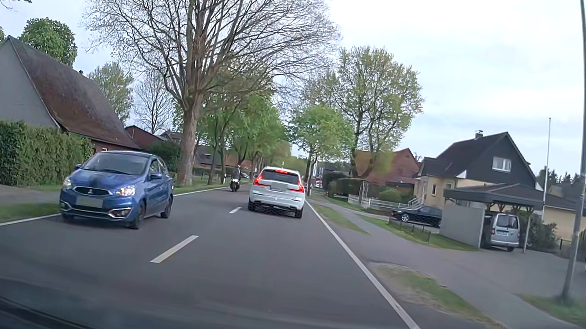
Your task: Follow the waypoints while adhering to traffic rules and regulations
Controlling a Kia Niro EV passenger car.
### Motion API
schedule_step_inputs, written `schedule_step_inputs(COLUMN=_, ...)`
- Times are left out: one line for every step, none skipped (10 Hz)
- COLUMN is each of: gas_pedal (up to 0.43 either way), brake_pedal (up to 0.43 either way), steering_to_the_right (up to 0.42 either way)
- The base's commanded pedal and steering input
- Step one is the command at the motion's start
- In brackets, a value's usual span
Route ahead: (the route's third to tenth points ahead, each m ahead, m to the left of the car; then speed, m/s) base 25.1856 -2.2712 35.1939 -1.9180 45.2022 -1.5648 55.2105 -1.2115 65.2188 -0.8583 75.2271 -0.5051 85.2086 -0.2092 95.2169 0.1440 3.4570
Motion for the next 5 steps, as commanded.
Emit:
schedule_step_inputs(gas_pedal=0.0, brake_pedal=0.012, steering_to_the_right=-0.002)
schedule_step_inputs(gas_pedal=0.0, brake_pedal=0.012, steering_to_the_right=-0.002)
schedule_step_inputs(gas_pedal=0.0, brake_pedal=0.018, steering_to_the_right=-0.002)
schedule_step_inputs(gas_pedal=0.0, brake_pedal=0.018, steering_to_the_right=-0.002)
schedule_step_inputs(gas_pedal=0.0, brake_pedal=0.018, steering_to_the_right=-0.002)
